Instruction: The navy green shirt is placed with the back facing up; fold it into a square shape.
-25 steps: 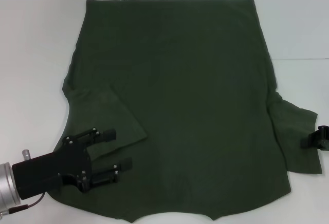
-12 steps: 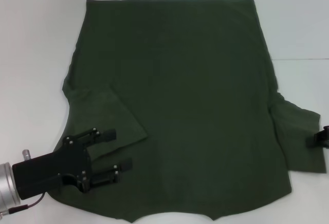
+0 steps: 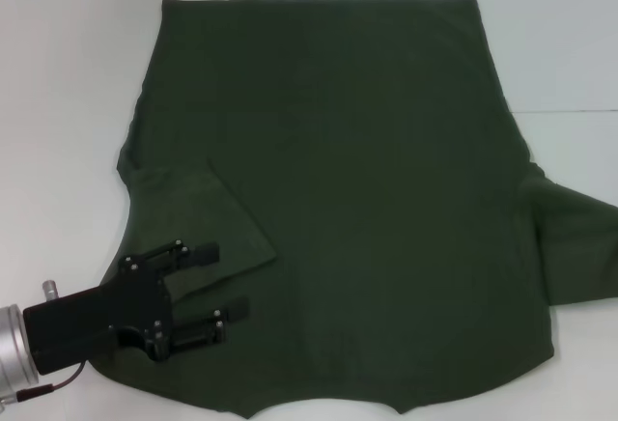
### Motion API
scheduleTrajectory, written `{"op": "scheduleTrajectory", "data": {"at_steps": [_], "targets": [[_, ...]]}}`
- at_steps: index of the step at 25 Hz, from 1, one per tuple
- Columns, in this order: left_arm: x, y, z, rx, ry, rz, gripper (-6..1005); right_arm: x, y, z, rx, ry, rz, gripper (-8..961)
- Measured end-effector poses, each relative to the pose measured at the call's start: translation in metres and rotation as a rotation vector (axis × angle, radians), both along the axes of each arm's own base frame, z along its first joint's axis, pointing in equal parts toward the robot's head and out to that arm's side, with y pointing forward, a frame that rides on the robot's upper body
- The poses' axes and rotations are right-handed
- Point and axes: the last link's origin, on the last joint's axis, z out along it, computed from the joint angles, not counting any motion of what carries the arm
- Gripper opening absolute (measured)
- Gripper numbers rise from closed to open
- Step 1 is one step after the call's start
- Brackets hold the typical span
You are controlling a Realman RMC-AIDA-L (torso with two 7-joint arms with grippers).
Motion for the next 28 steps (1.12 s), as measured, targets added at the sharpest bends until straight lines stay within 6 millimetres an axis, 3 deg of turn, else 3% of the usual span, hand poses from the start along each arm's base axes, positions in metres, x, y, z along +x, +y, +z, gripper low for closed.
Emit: {"op": "scheduleTrajectory", "data": {"at_steps": [18,28], "targets": [[-0.001,0.001,0.003,0.01,-0.006,0.006,804,-0.003,0.006,0.04,0.047,-0.15,0.087,62],[-0.001,0.001,0.003,0.01,-0.006,0.006,805,-0.012,0.014,0.05,0.078,-0.178,0.14,76]]}}
